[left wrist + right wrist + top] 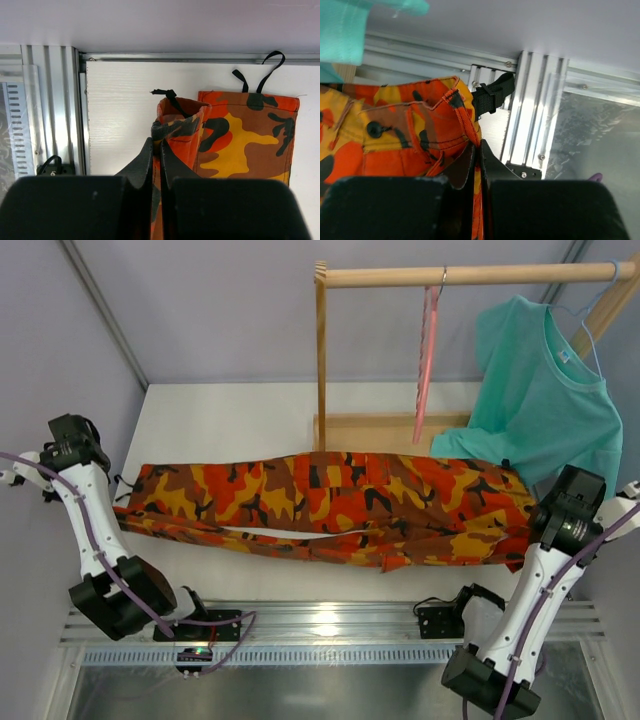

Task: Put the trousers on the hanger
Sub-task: Fold the trousers

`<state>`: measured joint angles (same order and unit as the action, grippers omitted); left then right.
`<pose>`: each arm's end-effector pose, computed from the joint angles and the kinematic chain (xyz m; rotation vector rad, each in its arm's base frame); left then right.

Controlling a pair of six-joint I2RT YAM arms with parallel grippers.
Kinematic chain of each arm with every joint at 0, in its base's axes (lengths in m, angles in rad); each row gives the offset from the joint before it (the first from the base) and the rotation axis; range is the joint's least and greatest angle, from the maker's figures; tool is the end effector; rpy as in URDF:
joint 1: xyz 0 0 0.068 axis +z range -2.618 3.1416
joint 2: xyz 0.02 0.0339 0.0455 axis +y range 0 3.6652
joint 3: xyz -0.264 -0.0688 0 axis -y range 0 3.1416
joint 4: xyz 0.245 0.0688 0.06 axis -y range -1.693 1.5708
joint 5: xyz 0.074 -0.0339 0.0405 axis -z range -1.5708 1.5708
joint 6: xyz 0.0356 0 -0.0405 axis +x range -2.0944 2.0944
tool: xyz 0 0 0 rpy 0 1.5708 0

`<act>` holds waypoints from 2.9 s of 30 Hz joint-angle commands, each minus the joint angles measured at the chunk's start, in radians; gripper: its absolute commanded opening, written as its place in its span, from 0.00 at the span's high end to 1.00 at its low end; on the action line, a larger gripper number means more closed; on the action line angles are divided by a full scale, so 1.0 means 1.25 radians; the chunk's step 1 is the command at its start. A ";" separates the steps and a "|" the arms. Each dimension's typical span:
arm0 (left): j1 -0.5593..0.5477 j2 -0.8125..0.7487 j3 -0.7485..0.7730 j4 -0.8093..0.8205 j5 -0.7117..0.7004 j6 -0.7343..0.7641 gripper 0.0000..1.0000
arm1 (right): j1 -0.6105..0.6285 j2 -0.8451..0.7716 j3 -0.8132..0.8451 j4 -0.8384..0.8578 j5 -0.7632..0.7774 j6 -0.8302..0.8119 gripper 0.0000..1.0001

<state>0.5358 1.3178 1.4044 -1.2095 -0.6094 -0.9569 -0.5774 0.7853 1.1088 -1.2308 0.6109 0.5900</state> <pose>0.1938 0.1388 0.3570 -1.8353 1.7198 0.6521 0.0811 -0.0772 0.3537 1.5267 1.8426 -0.7449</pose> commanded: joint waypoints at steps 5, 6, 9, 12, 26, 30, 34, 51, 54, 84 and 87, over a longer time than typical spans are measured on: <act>0.001 0.064 0.044 0.058 -0.090 0.016 1.00 | 0.004 0.114 -0.037 0.211 -0.132 -0.108 0.96; 0.001 0.069 0.044 0.064 -0.088 0.015 1.00 | 0.008 0.125 -0.040 0.229 -0.141 -0.104 0.96; 0.001 0.094 0.048 0.079 -0.078 0.004 1.00 | 0.018 0.172 -0.043 0.262 -0.168 -0.098 0.96; 0.000 0.105 0.055 0.095 -0.050 -0.004 1.00 | 0.045 0.187 -0.034 0.307 -0.244 -0.096 0.96; 0.000 0.151 0.064 0.217 0.031 0.049 1.00 | 0.117 0.209 -0.066 0.602 -0.388 -0.111 0.96; 0.001 0.183 0.107 0.202 0.020 0.055 0.99 | 0.117 0.242 -0.048 0.637 -0.441 -0.123 0.96; 0.001 0.211 0.144 0.188 -0.003 0.060 1.00 | 0.117 0.260 -0.028 0.640 -0.440 -0.078 0.96; -0.065 0.372 0.235 0.061 -0.127 0.071 1.00 | 0.118 0.323 -0.077 0.847 -0.453 -0.038 0.96; -0.073 0.383 0.224 0.056 -0.140 0.061 1.00 | 0.118 0.334 -0.083 0.867 -0.451 -0.035 0.96; -0.086 0.561 0.337 0.196 0.011 -0.010 1.00 | 0.175 0.512 -0.010 0.964 -0.378 -0.002 0.96; -0.087 0.567 0.337 0.235 0.020 -0.014 1.00 | 0.176 0.525 -0.011 0.981 -0.391 0.002 0.96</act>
<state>0.4171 2.0136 1.7824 -1.0241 -0.5697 -0.9520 -0.3523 1.4429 1.0325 -0.1287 0.0490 0.5865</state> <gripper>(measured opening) 0.012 0.048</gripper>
